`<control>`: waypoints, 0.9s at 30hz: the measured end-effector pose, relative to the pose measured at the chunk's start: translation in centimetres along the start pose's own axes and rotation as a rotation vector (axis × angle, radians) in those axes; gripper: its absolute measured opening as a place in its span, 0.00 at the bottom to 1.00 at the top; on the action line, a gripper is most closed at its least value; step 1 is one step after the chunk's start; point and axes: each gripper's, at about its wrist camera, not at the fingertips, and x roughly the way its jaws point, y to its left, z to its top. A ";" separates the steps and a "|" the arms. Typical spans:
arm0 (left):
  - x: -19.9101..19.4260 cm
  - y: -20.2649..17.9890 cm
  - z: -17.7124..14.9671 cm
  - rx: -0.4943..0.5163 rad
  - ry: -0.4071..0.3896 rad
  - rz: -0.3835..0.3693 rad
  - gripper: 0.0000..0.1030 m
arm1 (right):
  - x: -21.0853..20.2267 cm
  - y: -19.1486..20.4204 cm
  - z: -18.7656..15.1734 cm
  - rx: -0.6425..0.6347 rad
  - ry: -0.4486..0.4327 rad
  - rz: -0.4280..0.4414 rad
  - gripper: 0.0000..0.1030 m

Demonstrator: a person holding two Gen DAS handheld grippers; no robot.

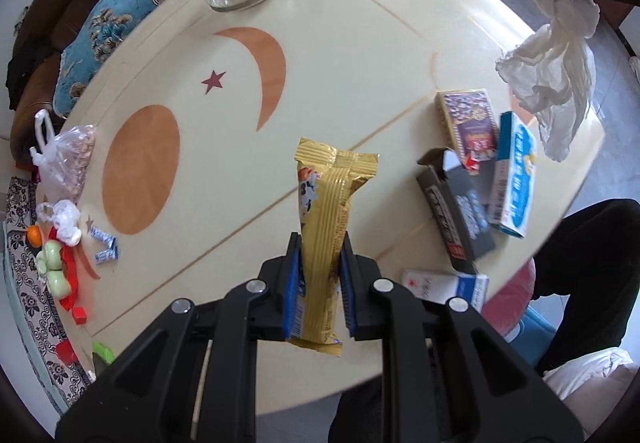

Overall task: Collect trash
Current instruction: 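Lift the snack wrapper with the left tool while the right tool carries the tissue toward the bin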

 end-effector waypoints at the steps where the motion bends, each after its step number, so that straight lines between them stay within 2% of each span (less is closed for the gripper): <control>1: -0.5 -0.2 -0.3 -0.003 -0.005 0.004 0.19 | -0.5 0.2 -0.3 -0.004 -0.002 -0.004 0.15; 12: -4.3 -3.4 -4.9 -0.026 -0.026 -0.015 0.19 | -4.2 3.3 -5.5 -0.043 0.011 0.001 0.15; 27: -6.1 -8.3 -10.7 -0.026 -0.030 -0.051 0.19 | -6.7 6.2 -13.1 -0.081 0.038 0.011 0.15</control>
